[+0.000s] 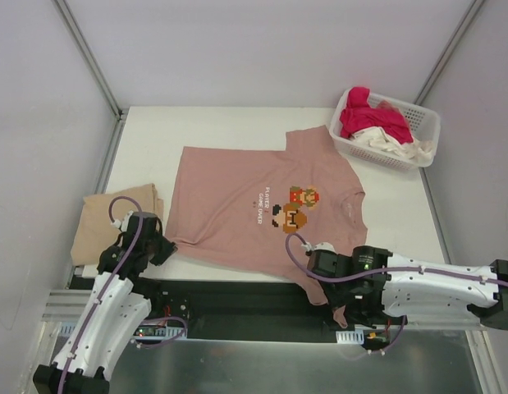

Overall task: Fold and stack the t-shirts
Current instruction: Grap the side of the flattened tshirt closest away from the robot with both arms, then fold the flattened tshirt in 1/3 of the way

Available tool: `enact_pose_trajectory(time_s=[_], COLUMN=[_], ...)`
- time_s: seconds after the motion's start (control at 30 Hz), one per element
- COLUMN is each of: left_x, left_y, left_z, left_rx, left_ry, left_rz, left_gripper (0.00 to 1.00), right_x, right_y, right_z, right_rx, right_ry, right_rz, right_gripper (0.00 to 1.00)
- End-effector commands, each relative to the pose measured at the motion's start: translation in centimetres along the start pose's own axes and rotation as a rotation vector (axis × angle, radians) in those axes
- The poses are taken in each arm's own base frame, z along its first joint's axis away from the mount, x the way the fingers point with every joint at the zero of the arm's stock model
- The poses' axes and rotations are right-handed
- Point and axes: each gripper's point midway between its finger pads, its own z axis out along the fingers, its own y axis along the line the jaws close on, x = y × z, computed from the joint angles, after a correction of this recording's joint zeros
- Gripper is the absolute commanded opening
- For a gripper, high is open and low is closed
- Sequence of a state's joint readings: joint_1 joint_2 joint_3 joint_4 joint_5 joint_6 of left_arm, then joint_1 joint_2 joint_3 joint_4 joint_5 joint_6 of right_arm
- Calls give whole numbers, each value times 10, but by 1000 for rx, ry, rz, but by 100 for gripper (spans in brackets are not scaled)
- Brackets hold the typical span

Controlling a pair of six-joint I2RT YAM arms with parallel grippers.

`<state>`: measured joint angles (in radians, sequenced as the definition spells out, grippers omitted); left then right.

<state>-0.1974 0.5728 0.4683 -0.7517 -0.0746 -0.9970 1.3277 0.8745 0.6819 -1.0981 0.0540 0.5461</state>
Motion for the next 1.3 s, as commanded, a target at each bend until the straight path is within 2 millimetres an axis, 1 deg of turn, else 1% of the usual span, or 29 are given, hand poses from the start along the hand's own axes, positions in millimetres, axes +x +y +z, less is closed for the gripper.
enact_pose_trajectory(time_s=[0.0,0.17,0.2,0.27,0.3,0.33,0.4,0.43,0.47,0.5,0.57,0.63,0.67,0.7,0.73,0.77,0.8,0.83,0.9,0.93,0.97,1.0,1.07,1.1,1.13,1.17,1.2,1.23,1.27], left_x=[10,6,1,-4,-9,-15,-18,-22,-23,-30,-39,-49,-55,-58,-58,-62,-63,-61,-67,-68,-72,-74,-78,-80,-80,-83,-83,-83,-85], left_y=[11,9,1,-6,-14,-24,-38,-45,-44,-50,-57,-62,-69,-73,-74,-83,-87,-86,-95,-92,-97,-98,-98,-97,-96,-97,-97,-94,-96], left_z=[-18,-16,-17,-17,-17,-17,-13,-10,-4,-6,-2,0,3,6,14,15,19,28,33,40,41,43,49,51,56,57,60,65,67], left_rx=[-19,-57,-35,-25,-7,28,39,49,15,13,-14,-25,-29,-30,-56,-43,-49,-85,-89,-120,-120,-127,-154,-165,-181,-189,-197,-220,-224], left_ry=[29,37,21,11,-1,-14,2,-2,7,-6,-22,-55,-63,-66,-49,-50,-40,-17,-17,-16,-25,-30,-39,-43,-40,-49,-49,-42,-48], left_rz=[-40,-37,-37,-28,-25,-21,-10,-8,-3,3,2,9,11,18,28,31,37,42,46,46,44,42,44,45,46,44,44,47,47], left_gripper=[0,0,0,0,0,0,0,0,0,0,0,0,0,0,0,0,0,0,0,0,0,0,0,0,0,0,0,0,0], right_x=[13,-10,-19,-29,-37,-47,-64,-74,-84,-92,-109,-121,-135,-143,-151,-166,-174,-181,-201,-207,-214,-224,-238,-242,-253,-258,-262,-270,-273], right_y=[-6,-23,-25,-31,-40,-42,-52,-53,-54,-60,-64,-79,-84,-96,-101,-104,-104,-105,-113,-116,-123,-127,-135,-138,-140,-144,-146,-148,-152], right_z=[-23,-36,-38,-41,-43,-48,-51,-57,-58,-57,-58,-55,-62,-60,-61,-65,-59,-58,-53,-51,-50,-44,-40,-30,-33,-30,-22,-24,-17], right_rx=[57,126,124,135,160,168,199,202,204,216,212,255,280,330,341,335,329,322,326,330,341,347,352,353,353,350,347,348,348], right_ry=[61,-23,-43,-50,-60,-73,-87,-112,-127,-113,-128,-84,-112,-96,-98,-132,-112,-109,-94,-80,-74,-45,-32,6,-11,-3,21,13,30], right_rz=[12,2,38,43,53,56,47,50,47,45,45,62,72,94,66,75,61,46,25,11,-10,-26,-48,-56,-59,-62,-73,-75,-77], right_gripper=[1,1,1,1,1,0,1,0,0,1,1,1,1,1,1,1,0,0,1,1,1,1,2,2,2,3,4,6,11])
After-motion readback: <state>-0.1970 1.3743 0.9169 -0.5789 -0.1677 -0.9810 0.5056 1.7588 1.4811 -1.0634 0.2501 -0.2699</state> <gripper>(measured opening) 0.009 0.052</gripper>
